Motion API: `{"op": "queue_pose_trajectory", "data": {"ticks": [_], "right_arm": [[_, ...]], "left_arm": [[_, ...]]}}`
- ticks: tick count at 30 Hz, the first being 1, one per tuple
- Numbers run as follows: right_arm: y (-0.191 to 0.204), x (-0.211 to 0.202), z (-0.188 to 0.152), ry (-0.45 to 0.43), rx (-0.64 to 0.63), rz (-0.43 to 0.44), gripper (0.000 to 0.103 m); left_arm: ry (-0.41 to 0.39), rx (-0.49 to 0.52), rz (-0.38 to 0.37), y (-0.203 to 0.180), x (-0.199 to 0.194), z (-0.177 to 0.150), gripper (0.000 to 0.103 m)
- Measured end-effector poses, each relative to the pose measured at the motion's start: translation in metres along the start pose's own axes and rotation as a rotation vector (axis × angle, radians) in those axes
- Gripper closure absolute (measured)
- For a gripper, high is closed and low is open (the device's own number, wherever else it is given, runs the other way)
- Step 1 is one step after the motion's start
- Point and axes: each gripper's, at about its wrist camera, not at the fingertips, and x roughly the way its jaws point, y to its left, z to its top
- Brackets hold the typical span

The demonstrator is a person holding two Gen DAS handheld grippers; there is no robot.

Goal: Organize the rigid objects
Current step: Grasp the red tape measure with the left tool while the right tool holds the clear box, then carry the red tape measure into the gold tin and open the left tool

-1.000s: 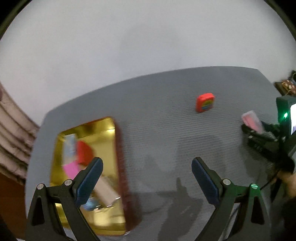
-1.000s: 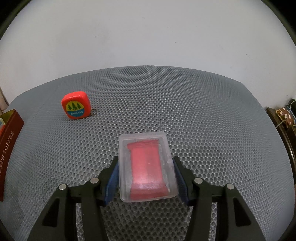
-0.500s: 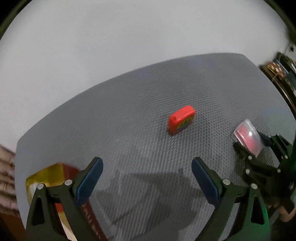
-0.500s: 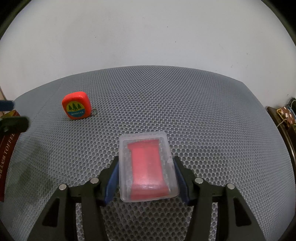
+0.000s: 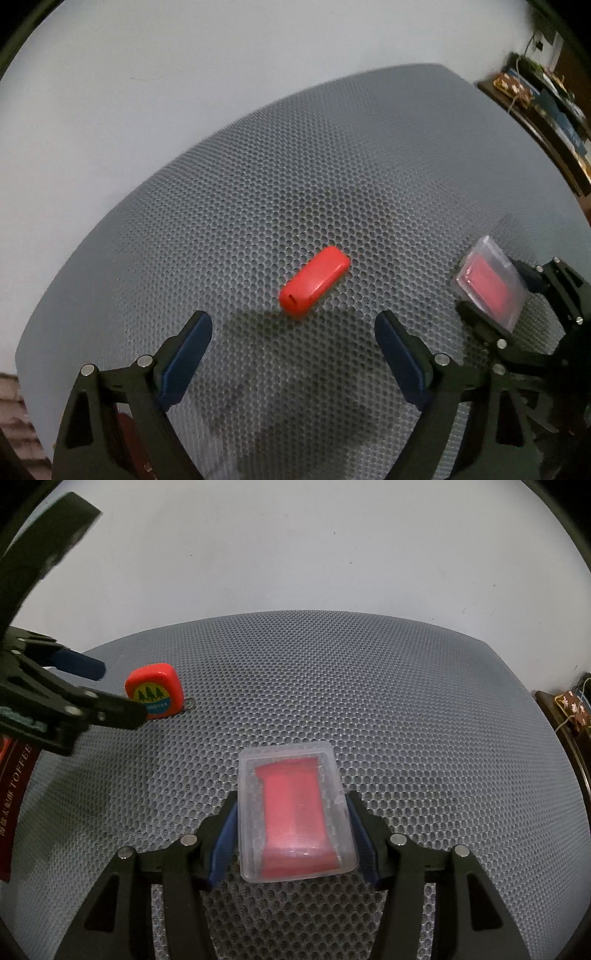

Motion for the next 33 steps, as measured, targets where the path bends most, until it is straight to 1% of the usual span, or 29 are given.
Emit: {"op": "queue_pose_trajectory", "data": {"ticks": [2, 4, 5, 6, 7, 9, 12, 14, 18, 19, 20, 21, 22, 25, 27, 28, 32, 33], "right_arm": [[-0.001, -0.005, 0.001, 0.0, 0.002, 0.003, 0.045], [-0.002, -0.004, 0.001, 0.0, 0.003, 0.005, 0.045], [-0.003, -0.006, 0.0, -0.001, 0.003, 0.005, 0.045], [-0.002, -0.008, -0.002, -0.001, 0.003, 0.006, 0.045], [-0.002, -0.008, -0.002, -0.001, 0.003, 0.006, 0.045], [-0.001, -0.009, -0.002, -0.001, 0.004, 0.006, 0.045], [-0.001, -0.008, -0.002, -0.001, 0.003, 0.006, 0.045], [-0.001, -0.007, -0.001, 0.0, 0.002, 0.006, 0.045], [0.001, -0.009, -0.003, 0.0, 0.002, 0.006, 0.045], [0.0, -0.007, -0.001, 0.0, 0.002, 0.007, 0.045], [0.0, -0.007, -0.001, 0.0, 0.002, 0.007, 0.045], [0.0, -0.007, -0.001, 0.0, 0.002, 0.007, 0.045], [0.0, -0.006, -0.001, 0.0, 0.002, 0.007, 0.045], [0.0, -0.006, -0.001, 0.0, 0.002, 0.008, 0.045], [0.002, -0.008, -0.002, -0.001, 0.006, 0.012, 0.045], [0.003, -0.007, 0.004, -0.001, 0.006, 0.013, 0.045], [0.003, -0.018, -0.002, 0.0, 0.002, 0.015, 0.044], [0.005, -0.018, -0.003, 0.0, 0.002, 0.015, 0.044]], "left_arm": [[-0.001, -0.001, -0.011, -0.003, 0.004, 0.004, 0.024], [0.002, -0.007, -0.03, -0.003, 0.007, 0.009, 0.027], [0.008, -0.005, -0.035, -0.003, 0.01, 0.013, 0.032], [0.011, 0.001, -0.035, -0.003, 0.01, 0.013, 0.04], [0.015, 0.008, -0.031, -0.005, 0.012, 0.014, 0.046], [0.026, 0.013, -0.039, -0.006, 0.015, 0.017, 0.072], [0.049, -0.003, -0.075, -0.008, 0.019, 0.014, 0.087], [0.038, -0.014, -0.074, -0.007, 0.017, 0.01, 0.088], [0.039, -0.044, -0.065, -0.006, 0.017, 0.01, 0.088], [0.042, -0.06, -0.084, -0.004, 0.017, 0.01, 0.088], [0.043, -0.072, -0.106, -0.003, 0.017, 0.009, 0.088], [0.043, -0.094, -0.11, -0.001, 0.017, 0.01, 0.082], [0.047, -0.115, -0.099, 0.009, 0.015, 0.007, 0.082], [0.052, -0.157, -0.083, 0.007, 0.014, 0.004, 0.078], [0.043, -0.189, -0.079, 0.007, 0.015, 0.006, 0.077], [0.04, -0.206, -0.077, 0.009, 0.015, 0.007, 0.077], [0.048, -0.263, -0.102, 0.016, 0.018, 0.008, 0.083], [0.043, -0.267, -0.102, 0.017, 0.018, 0.008, 0.089]]}}
